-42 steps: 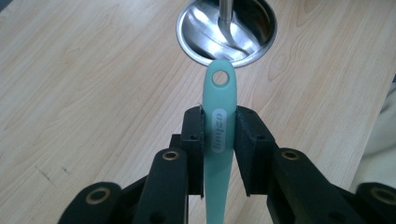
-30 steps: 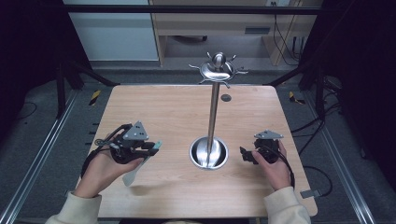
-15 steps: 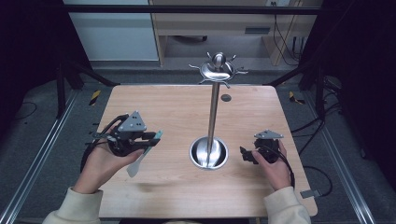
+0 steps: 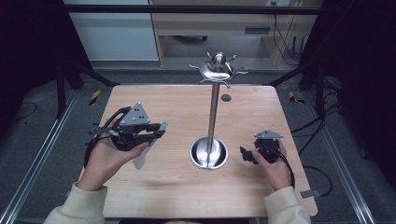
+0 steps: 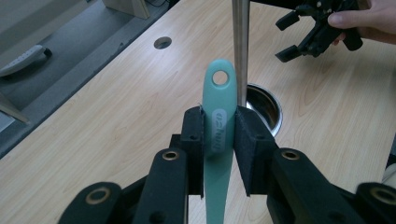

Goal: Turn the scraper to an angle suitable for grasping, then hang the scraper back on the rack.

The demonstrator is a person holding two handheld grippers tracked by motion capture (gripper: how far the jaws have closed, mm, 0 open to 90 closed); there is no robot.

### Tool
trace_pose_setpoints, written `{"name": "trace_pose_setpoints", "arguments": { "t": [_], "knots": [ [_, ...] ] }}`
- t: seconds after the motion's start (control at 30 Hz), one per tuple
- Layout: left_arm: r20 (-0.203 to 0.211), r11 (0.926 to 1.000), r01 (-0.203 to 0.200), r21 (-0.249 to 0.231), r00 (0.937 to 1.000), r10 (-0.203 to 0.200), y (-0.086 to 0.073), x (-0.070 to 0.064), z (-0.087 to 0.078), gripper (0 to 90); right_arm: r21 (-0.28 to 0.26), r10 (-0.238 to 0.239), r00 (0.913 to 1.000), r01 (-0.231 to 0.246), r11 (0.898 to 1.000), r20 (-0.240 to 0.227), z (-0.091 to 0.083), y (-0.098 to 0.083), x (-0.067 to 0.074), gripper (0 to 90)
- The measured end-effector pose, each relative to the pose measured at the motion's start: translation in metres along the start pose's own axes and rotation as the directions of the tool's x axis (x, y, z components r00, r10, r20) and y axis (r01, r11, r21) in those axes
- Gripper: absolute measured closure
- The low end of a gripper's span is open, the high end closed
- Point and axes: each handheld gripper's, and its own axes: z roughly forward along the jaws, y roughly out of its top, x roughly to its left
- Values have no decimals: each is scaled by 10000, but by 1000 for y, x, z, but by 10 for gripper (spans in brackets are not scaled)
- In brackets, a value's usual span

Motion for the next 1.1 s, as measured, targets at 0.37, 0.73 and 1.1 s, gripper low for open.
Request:
{"name": "trace_pose_setpoints", "arguments": {
  "t": [0.37, 0.73, 1.1],
  "knots": [
    [151, 9989, -73, -454, 9999, 80, 14, -6, -6, 741, -18, -24, 10000, 24, 10000, 21, 0, 0, 0, 73],
    [-36, 9963, -88, -860, 10000, 85, 24, -8, -9, 741, -16, -19, 10000, 19, 10000, -3, 0, 0, 0, 73],
    [-221, 9906, 91, -1365, 9997, -122, 34, -8, -12, 741, -33, -43, 10000, 43, 10000, 24, 0, 0, 0, 73]
  ]
}}
